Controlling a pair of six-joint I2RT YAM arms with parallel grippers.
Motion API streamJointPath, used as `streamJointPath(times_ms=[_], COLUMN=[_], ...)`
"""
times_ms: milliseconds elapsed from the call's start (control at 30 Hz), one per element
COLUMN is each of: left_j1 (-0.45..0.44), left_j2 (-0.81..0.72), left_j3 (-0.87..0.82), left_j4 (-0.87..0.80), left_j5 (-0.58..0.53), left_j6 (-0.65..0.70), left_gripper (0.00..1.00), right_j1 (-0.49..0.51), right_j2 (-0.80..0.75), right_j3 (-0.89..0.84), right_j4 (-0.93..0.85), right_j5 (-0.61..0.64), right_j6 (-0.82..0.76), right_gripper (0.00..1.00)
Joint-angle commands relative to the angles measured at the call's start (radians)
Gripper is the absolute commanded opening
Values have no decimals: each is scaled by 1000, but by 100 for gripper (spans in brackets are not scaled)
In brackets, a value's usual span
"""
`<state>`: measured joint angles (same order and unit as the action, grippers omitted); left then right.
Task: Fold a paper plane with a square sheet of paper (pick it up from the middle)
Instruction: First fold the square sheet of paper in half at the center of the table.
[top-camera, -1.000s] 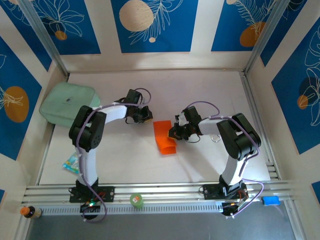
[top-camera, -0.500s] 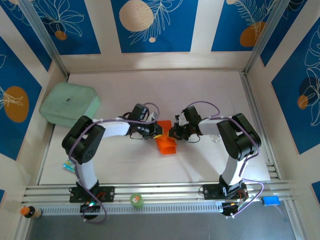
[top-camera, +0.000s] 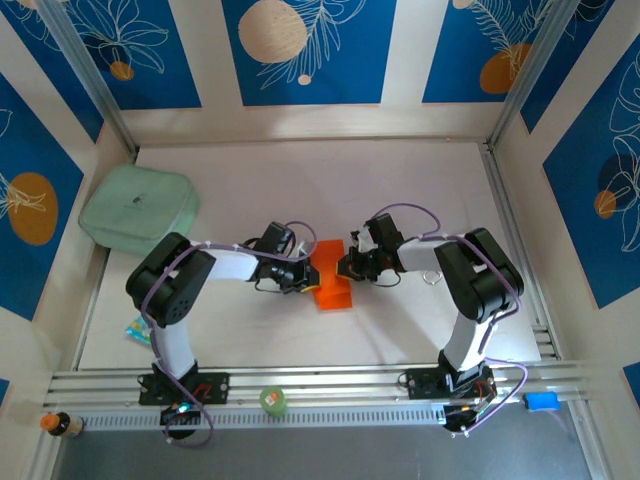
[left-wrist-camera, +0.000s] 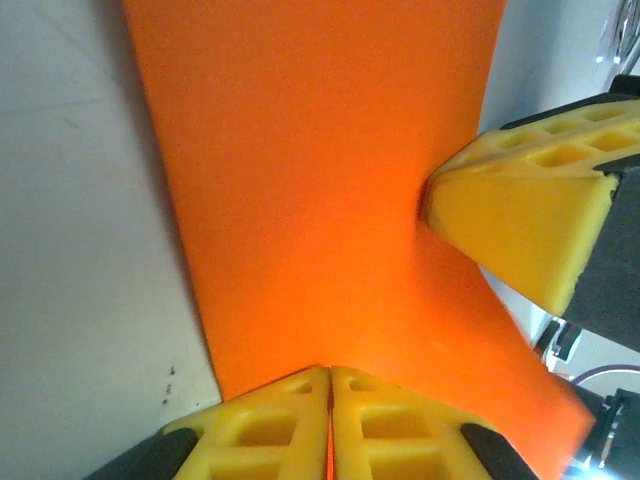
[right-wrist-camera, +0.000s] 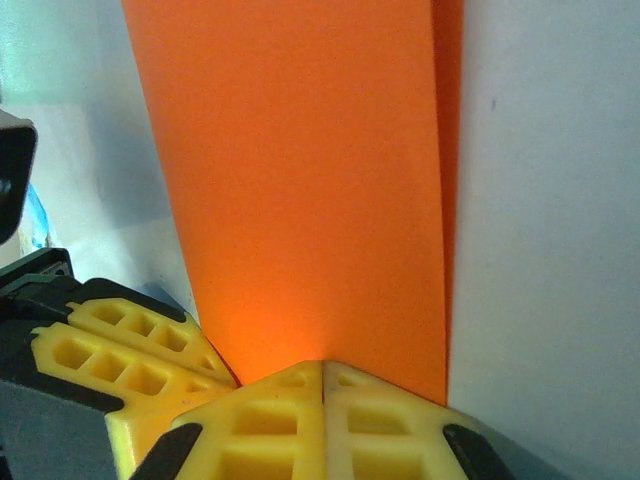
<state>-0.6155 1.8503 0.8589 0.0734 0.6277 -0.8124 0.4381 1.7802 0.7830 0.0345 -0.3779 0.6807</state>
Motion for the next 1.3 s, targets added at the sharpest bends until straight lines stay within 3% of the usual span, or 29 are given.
streamJointPath(times_ms=[0, 267, 500, 800, 933, 1100, 1267], left_j1=[1, -26, -83, -86, -87, -87, -97], left_j2=[6, -108, -65, -27, -40, -103, -181], left_j3=[-29, 20, 52, -92, -154, -163, -131], left_j4=[-174, -151, -72, 10, -29, -57, -16], left_j5=[-99, -67, -25, -35, -81, -97, -88], left_j6=[90, 32, -39, -61, -27, -12, -87], left_gripper=[10, 11, 11, 10, 10, 11, 11], right_j1=[2, -2, -5, -7, -8, -10, -10], right_j2=[8, 2, 6, 10, 8, 9, 7], right_j3=[-39, -43, -44, -48, -51, -53, -52], right_j4=[-94, -99, -96, -93, -91, -91, -90], right_j5=[65, 67, 67, 66, 68, 71, 71], right_j6=[0, -2, -3, -3, -1, 2, 3], right_gripper=[0, 0, 0, 0, 0, 0, 0])
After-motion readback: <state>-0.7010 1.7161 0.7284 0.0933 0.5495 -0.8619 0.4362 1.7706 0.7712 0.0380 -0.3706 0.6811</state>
